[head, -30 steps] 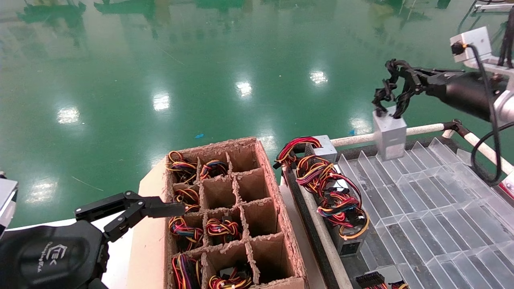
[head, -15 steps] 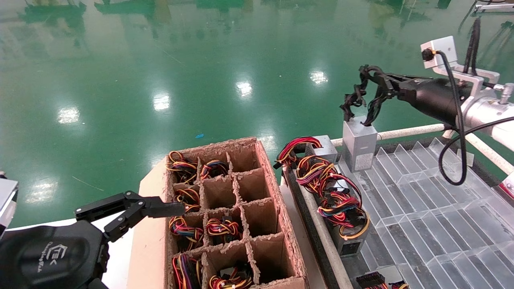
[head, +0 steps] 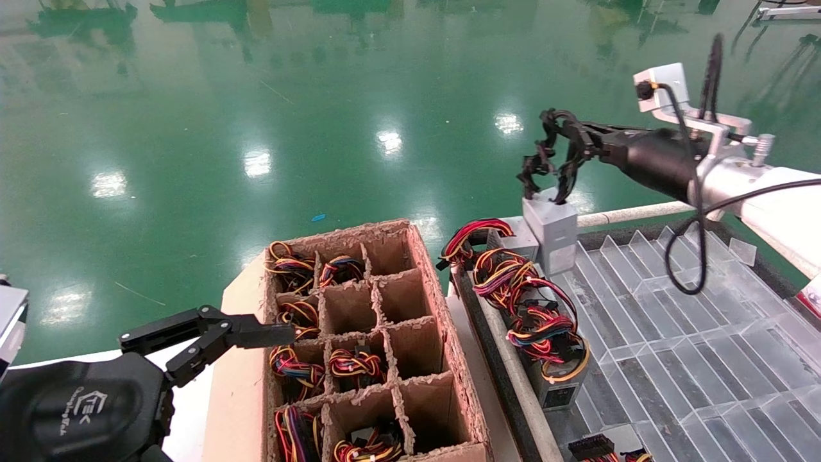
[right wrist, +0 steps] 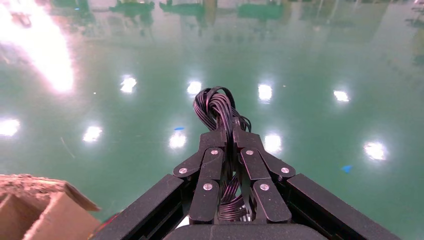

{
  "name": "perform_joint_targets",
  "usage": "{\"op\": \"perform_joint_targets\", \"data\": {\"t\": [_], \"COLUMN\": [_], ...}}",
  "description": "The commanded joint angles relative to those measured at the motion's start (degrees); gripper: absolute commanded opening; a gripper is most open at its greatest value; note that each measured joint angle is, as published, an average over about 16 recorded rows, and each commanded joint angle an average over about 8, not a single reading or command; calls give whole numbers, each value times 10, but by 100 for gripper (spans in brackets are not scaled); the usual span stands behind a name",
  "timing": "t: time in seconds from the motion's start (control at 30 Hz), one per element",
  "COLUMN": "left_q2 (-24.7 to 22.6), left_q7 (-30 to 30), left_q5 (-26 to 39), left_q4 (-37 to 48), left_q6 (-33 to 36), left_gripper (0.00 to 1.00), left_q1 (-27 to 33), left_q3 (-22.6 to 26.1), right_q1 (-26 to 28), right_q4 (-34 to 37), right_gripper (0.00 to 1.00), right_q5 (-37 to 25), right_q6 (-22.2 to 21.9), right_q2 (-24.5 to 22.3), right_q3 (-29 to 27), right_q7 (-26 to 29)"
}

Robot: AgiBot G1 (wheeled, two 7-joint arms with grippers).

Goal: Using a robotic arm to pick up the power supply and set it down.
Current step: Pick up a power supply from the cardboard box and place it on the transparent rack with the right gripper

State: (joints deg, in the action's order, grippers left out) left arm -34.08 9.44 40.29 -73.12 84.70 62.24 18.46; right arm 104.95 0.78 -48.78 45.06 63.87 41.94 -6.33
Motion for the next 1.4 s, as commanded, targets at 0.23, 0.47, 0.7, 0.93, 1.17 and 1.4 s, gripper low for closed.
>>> {"op": "perform_joint_targets", "data": {"t": [0.23,0.47,0.7,0.93,1.17,1.4], "left_q2": [0,0,0,0,0,0], "left_q7": [0,0,0,0,0,0], "left_q5": [0,0,0,0,0,0], "left_q4": [0,0,0,0,0,0], "left_q6": [0,0,0,0,0,0], "left_gripper": [100,100,100,100,100,100], "left_q1": [0,0,0,0,0,0], "left_q3": [0,0,0,0,1,1], "right_q1": [-17,-38,-57,-70,-77,-80], "right_q4": [5,4,2,-1,-4,-7], "right_gripper": [0,0,0,0,0,0], "right_q5": [8,29,43,51,55,61], "right_q6": [-10,-12,-11,-9,-10,-13], "right_q2": [10,0,-10,-20,-26,-24], "right_q3": [-6,-20,-30,-36,-39,-43], "right_q7": [18,30,36,37,38,37]}}
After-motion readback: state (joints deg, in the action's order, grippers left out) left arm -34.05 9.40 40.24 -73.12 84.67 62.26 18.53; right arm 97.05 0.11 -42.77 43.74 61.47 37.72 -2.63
